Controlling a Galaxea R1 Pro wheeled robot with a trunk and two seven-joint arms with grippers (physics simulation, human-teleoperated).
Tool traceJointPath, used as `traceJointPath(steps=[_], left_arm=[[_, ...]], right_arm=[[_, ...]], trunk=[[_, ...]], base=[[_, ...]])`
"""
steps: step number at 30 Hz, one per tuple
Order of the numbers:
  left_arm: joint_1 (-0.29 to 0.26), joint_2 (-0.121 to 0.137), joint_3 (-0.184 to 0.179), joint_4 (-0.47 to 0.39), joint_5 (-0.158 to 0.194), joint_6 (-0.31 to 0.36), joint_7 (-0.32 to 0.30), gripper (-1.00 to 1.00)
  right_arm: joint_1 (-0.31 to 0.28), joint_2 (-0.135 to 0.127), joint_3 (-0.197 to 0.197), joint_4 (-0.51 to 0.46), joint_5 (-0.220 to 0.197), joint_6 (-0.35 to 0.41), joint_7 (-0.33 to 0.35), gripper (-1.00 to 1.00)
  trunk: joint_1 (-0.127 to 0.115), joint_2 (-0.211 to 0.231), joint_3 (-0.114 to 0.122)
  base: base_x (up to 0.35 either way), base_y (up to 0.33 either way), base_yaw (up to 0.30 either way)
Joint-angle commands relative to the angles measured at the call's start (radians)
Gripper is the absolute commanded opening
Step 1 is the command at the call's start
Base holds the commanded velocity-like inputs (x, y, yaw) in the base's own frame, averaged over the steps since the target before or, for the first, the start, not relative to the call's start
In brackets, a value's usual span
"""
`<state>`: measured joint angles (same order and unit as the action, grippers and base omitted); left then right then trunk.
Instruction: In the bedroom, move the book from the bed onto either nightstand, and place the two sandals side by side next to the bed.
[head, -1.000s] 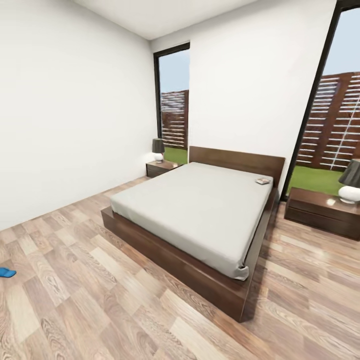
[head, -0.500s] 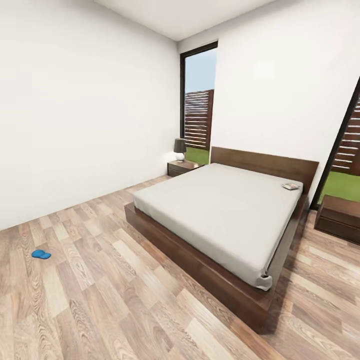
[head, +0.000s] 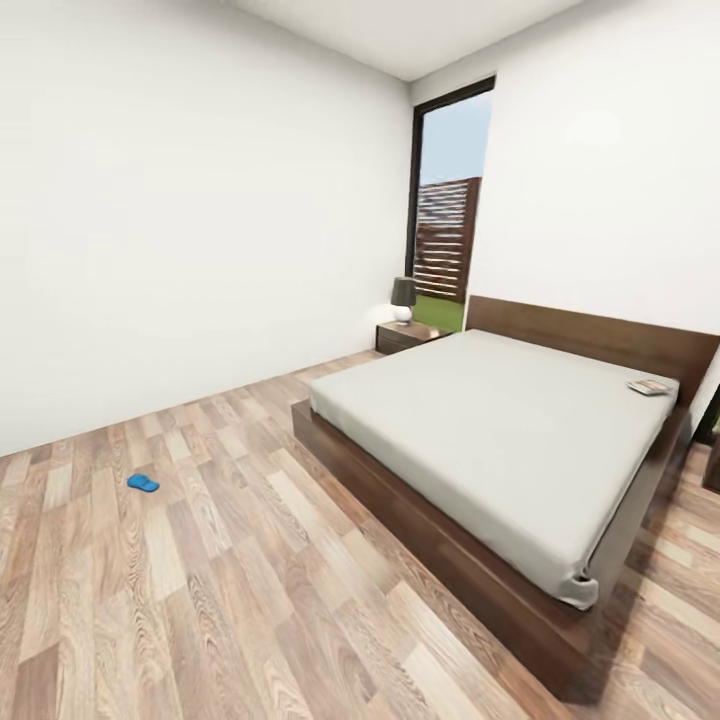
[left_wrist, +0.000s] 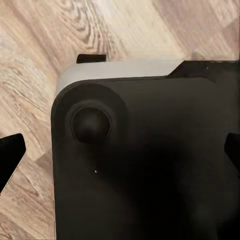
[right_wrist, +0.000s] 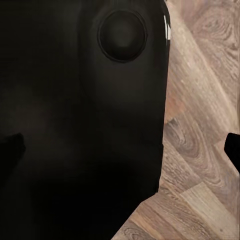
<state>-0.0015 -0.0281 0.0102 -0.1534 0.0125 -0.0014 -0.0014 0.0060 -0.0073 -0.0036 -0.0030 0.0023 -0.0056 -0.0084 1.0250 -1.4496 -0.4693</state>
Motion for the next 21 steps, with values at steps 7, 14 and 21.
traceJointPath(steps=[7,14,21], left_arm=[[0.000,0.001,0.003,-0.206,0.001,0.001,0.000,1.00],[-0.002,-0.002,0.003,-0.404,0.001,0.002,0.001,1.00],[-0.004,-0.004,0.002,-0.605,0.003,0.002,0.000,1.00]], right_arm=[[0.000,-0.006,-0.005,-0.097,-0.004,-0.001,-0.003,1.00],[0.000,-0.008,-0.010,-0.343,-0.005,0.001,0.000,1.00],[0.000,-0.008,-0.058,-0.427,-0.012,-0.010,0.001,1.00]], trunk=[[0.000,0.000,-0.001],[0.000,0.000,-0.001],[0.000,0.000,-0.001]], base=[[0.000,0.000,0.293],[0.000,0.000,0.293],[0.000,0.000,0.293]])
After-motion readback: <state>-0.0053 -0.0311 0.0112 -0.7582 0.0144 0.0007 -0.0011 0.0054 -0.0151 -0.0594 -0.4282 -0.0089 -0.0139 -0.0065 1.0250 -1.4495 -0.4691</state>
